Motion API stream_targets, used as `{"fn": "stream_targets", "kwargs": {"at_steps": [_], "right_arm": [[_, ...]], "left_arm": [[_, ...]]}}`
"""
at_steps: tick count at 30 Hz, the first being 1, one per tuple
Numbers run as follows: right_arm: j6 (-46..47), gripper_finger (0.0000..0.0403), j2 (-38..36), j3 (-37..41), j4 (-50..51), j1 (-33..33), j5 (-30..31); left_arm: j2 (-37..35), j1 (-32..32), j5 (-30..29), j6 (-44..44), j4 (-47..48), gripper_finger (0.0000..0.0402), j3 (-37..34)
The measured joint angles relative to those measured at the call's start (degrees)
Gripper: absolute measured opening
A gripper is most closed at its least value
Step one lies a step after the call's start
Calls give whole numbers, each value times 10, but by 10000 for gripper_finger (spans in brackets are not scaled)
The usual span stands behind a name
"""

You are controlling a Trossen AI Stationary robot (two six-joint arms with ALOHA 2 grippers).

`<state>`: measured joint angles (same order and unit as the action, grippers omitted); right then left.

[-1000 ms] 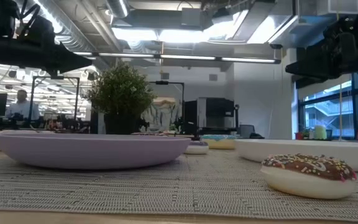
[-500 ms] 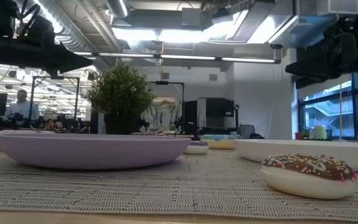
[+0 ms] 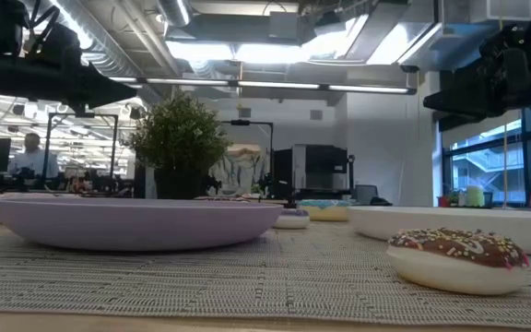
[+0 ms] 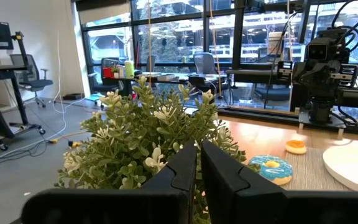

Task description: Pick & Place donuts

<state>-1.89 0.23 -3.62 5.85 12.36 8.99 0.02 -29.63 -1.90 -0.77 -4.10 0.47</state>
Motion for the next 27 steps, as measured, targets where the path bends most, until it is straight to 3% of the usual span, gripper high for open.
{"fn": "stream_targets", "kwargs": {"at_steps": [3,11,13,16,20,24,27], "right_arm": [[-13,61,0,0,0,0,0],[-244,61,0,0,0,0,-1],[-249,61,0,0,-1,0,-17],[-198,61,0,0,-4,0,-62],[-28,61,1,0,-27,0,-131],[164,61,0,-1,-80,0,-142],[279,61,3,-1,-88,0,-90]], "left_arm": [[0,0,0,0,0,20,0],[0,0,0,0,0,23,0],[0,0,0,0,0,21,0],[0,0,0,0,0,20,0],[0,0,0,0,0,20,0],[0,0,0,0,0,20,0],[0,0,0,0,0,19,0]]}}
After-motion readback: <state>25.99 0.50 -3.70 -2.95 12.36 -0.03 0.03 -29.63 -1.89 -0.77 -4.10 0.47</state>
